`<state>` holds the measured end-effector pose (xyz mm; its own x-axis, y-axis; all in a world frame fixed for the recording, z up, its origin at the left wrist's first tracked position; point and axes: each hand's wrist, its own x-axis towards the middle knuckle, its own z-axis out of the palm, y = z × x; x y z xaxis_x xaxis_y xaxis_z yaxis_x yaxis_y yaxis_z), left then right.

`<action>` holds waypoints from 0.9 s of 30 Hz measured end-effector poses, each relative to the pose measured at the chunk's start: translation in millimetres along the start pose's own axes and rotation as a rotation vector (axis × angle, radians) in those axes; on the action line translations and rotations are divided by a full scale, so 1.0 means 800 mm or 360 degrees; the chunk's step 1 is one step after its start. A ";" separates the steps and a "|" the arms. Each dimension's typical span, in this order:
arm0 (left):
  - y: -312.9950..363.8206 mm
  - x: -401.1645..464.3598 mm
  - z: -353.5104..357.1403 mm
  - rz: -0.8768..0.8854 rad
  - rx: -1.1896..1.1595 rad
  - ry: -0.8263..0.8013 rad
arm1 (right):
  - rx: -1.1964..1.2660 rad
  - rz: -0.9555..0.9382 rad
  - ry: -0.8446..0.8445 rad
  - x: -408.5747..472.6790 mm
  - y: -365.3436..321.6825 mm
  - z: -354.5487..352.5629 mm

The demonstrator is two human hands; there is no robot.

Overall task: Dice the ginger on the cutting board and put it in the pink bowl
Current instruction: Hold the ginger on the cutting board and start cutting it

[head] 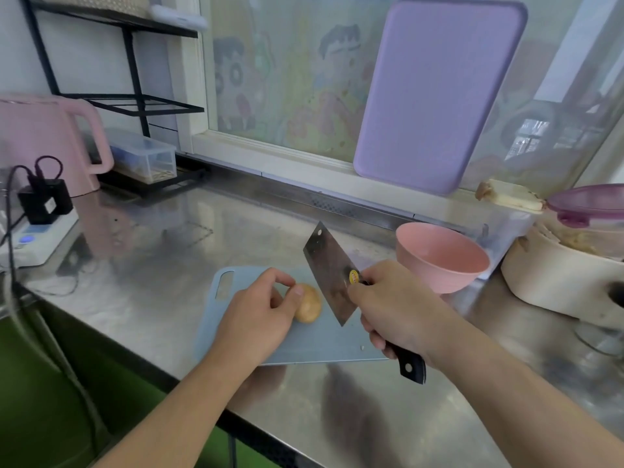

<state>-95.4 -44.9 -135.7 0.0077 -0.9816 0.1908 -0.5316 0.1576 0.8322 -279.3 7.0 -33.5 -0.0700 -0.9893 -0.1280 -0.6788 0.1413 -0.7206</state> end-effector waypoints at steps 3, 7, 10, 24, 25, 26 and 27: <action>-0.001 0.001 0.000 0.0003 -0.0002 0.0000 | -0.0010 -0.0026 -0.0005 -0.007 -0.008 0.000; -0.003 0.003 0.001 0.0010 0.0004 0.0003 | -0.0098 -0.0058 -0.0027 -0.013 -0.015 0.001; -0.003 0.003 0.001 0.0015 0.0010 0.0008 | -0.0116 -0.0042 -0.0025 -0.016 -0.020 0.002; 0.001 -0.003 0.001 0.0003 0.0050 0.0015 | -0.0246 0.0004 -0.0040 -0.029 -0.033 0.004; 0.001 -0.003 0.001 0.0003 0.0043 0.0019 | -0.0294 0.0000 -0.0040 -0.030 -0.034 0.004; 0.001 -0.003 0.001 0.0004 0.0039 0.0023 | -0.0358 -0.0016 -0.0035 -0.032 -0.036 0.004; 0.001 -0.003 0.001 0.0006 0.0036 0.0026 | -0.0422 -0.0039 -0.0029 -0.034 -0.038 0.004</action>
<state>-96.3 -42.6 -135.7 0.0194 -0.9791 0.2025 -0.5506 0.1586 0.8196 -254.5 30.1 -10.5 -0.0395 -0.9912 -0.1265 -0.8482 0.1002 -0.5201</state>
